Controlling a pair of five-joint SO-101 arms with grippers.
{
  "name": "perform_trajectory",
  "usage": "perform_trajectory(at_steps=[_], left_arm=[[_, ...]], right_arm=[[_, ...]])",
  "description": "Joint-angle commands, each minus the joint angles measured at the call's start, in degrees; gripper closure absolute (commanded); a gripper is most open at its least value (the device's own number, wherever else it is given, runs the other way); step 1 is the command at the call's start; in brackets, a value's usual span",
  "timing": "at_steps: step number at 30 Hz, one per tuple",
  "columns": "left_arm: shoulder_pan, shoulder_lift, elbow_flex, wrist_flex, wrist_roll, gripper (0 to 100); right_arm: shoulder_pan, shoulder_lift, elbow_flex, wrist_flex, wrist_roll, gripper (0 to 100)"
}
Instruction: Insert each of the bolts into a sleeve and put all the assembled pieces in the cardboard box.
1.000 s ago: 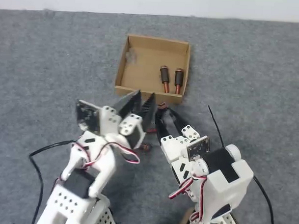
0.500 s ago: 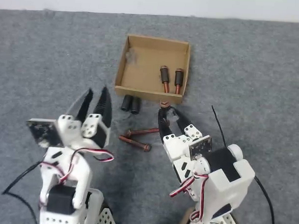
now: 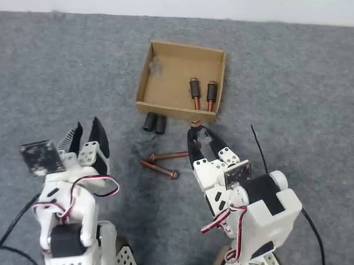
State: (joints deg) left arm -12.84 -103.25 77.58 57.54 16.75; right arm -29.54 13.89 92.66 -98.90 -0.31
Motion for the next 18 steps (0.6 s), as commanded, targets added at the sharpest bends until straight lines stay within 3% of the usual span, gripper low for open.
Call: perform_trajectory(at_steps=[1,6,11,18], left_arm=[[-0.35,-1.14,5.05,0.18,-2.81,88],[0.00,-1.14,12.00,-0.53,-2.81,88],[-0.35,-0.70,19.12,-7.91,-2.81,88],[0.00,-0.88,18.95,-2.20,-3.08,88]], right_arm=[[0.84,-3.12,1.58,-1.36,0.88,99.2],[0.84,-3.12,1.58,-1.36,0.88,99.2],[0.84,-3.12,1.58,-1.36,0.97,99.2],[1.63,-3.12,1.49,-1.36,1.14,99.2]])
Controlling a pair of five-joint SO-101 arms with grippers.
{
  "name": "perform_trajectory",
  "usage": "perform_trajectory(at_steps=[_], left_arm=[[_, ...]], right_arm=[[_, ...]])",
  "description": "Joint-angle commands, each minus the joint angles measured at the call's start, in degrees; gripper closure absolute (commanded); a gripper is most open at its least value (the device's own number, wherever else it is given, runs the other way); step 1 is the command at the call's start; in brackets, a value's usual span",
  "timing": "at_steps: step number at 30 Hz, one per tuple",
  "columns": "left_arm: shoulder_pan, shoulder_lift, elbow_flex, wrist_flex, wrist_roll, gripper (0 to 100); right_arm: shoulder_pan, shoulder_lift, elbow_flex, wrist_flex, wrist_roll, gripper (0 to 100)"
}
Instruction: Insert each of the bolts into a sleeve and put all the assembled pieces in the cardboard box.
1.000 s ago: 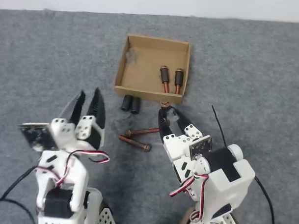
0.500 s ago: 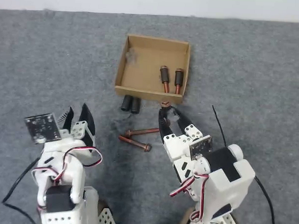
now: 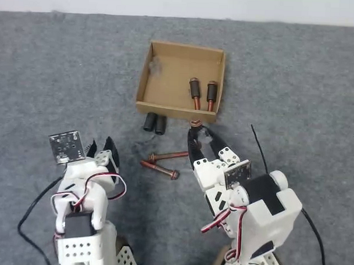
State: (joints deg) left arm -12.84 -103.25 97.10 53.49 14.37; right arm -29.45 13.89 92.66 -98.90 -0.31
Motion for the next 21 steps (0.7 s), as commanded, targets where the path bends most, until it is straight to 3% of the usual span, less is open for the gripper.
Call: perform_trajectory(at_steps=[1,8,13,21], left_arm=[[0.00,-0.88,-0.57,2.29,-0.79,88],[0.09,-0.79,-0.57,2.99,-0.79,89],[0.09,-0.79,-0.57,2.99,-0.79,99],[0.09,-0.79,-0.57,2.99,-0.79,99]], right_arm=[[2.15,-3.12,1.14,-1.36,1.14,99.2],[6.55,-3.12,-2.46,-1.36,0.88,99.2],[9.19,-3.65,-7.03,-1.36,1.14,99.2],[11.91,-3.65,-16.44,0.04,1.32,99.2]])
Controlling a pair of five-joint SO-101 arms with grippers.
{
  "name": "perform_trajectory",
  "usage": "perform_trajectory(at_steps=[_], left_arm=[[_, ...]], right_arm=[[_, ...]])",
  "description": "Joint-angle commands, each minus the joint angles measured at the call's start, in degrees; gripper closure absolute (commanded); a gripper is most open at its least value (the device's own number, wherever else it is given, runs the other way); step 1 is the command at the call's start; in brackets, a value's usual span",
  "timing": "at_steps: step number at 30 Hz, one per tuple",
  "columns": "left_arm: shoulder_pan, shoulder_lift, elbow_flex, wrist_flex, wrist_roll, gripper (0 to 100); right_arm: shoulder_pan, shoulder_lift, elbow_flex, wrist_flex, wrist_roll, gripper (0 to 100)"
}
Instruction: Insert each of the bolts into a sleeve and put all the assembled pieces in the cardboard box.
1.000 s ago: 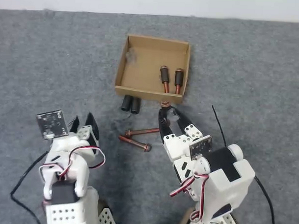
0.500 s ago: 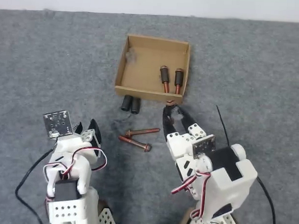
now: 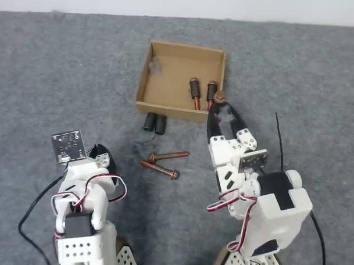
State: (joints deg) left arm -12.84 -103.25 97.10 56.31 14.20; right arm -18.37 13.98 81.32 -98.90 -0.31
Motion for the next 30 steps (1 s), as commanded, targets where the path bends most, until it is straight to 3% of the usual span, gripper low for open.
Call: perform_trajectory(at_steps=[1,6,13,17,30], left_arm=[[0.09,-0.70,-0.57,0.18,-0.62,99],[0.18,-0.70,-0.57,0.18,-0.62,99],[4.57,-0.70,-0.57,2.73,-3.08,98],[4.84,-0.70,-0.57,3.52,-6.86,99],[5.01,-0.70,-0.57,3.52,-7.03,99]], right_arm=[[0.84,-3.74,-6.51,1.45,1.58,99.2],[0.75,-3.82,-14.07,11.12,7.21,99.2],[0.31,-3.82,-23.56,23.16,7.91,99.2],[0.40,-3.82,-29.45,35.38,7.82,99.2],[0.57,-3.21,-49.67,76.18,7.56,99.2]])
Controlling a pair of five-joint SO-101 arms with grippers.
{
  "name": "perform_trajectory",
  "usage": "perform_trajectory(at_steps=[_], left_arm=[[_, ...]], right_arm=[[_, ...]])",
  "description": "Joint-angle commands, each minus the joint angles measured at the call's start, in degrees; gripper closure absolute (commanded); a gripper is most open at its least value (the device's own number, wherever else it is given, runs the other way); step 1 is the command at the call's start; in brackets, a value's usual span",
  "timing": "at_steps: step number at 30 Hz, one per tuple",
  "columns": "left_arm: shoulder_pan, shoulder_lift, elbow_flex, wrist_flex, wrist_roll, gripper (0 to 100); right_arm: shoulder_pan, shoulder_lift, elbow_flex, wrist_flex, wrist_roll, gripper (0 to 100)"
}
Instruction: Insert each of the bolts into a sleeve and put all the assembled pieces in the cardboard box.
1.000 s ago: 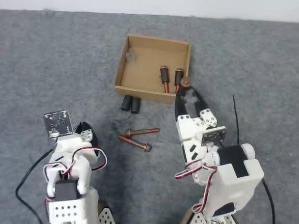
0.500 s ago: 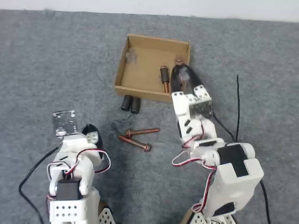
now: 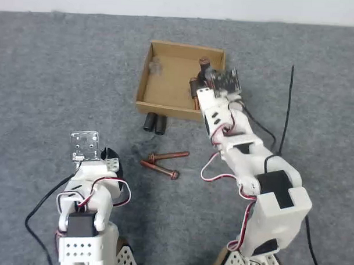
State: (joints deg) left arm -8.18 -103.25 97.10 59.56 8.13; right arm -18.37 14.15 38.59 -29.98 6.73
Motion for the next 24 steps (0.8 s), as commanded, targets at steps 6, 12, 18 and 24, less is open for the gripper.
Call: perform_trajectory(at_steps=[6,12,18,24], left_arm=[[0.44,-0.70,-0.57,0.26,-0.97,99],[0.44,-0.70,-0.57,0.26,-0.97,99],[0.44,-0.70,-0.57,0.26,-0.97,99],[0.44,-0.70,-0.57,0.26,-0.97,99]], right_arm=[[0.57,-2.86,-16.18,27.21,-6.51,99.2],[0.48,3.82,-28.75,46.37,-13.71,99.2],[0.40,12.00,-39.82,58.15,-20.40,99.2],[0.48,17.63,-48.97,68.62,-22.24,98.8]])
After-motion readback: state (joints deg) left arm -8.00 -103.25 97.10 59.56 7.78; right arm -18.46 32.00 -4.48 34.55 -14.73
